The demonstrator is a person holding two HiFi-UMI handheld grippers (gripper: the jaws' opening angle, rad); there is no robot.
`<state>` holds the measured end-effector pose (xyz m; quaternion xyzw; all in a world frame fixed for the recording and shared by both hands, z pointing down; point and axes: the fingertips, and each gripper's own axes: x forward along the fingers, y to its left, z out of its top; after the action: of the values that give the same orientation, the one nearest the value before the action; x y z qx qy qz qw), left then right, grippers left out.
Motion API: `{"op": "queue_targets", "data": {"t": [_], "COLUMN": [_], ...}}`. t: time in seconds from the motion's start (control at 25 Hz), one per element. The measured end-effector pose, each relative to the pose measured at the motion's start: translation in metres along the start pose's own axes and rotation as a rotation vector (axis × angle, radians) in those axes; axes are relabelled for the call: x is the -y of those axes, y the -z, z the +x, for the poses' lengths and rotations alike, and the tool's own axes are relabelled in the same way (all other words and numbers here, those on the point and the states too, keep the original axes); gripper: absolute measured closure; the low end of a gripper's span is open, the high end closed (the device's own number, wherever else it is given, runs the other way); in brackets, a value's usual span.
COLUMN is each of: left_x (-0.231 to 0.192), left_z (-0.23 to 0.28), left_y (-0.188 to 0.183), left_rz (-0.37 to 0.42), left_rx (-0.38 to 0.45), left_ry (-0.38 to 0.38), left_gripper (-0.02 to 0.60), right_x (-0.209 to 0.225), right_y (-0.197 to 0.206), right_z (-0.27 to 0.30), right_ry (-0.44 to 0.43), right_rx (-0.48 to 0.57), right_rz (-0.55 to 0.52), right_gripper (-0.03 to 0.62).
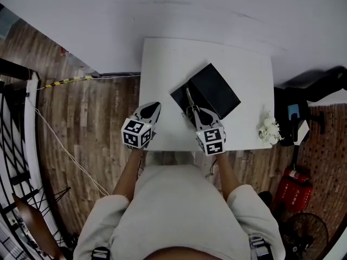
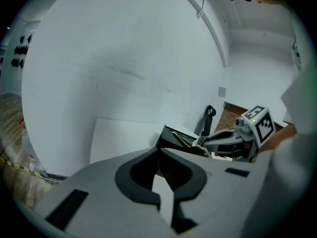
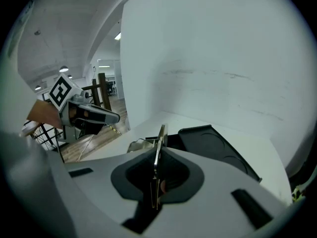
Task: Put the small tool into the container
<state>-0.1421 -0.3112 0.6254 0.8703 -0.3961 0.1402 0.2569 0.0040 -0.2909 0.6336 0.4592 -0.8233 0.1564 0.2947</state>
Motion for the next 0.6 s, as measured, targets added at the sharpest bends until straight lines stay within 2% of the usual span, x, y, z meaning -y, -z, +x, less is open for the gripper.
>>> {"op": "queue_targets", "data": {"t": [0.6], "left_x": [-0.008], "left_z": [-0.009], "left_y": [0.010], "left_rz": [-0.033], "left_rx": [0.008], "left_ry": [0.019], "left_gripper": [0.566], "right_x": [0.011], "right_y": [0.024], "right_z": [0.023], "right_ry": [0.075], "right_rx": [-0.170], "right_rz": [-0.184], "right_gripper": [0.574]}}
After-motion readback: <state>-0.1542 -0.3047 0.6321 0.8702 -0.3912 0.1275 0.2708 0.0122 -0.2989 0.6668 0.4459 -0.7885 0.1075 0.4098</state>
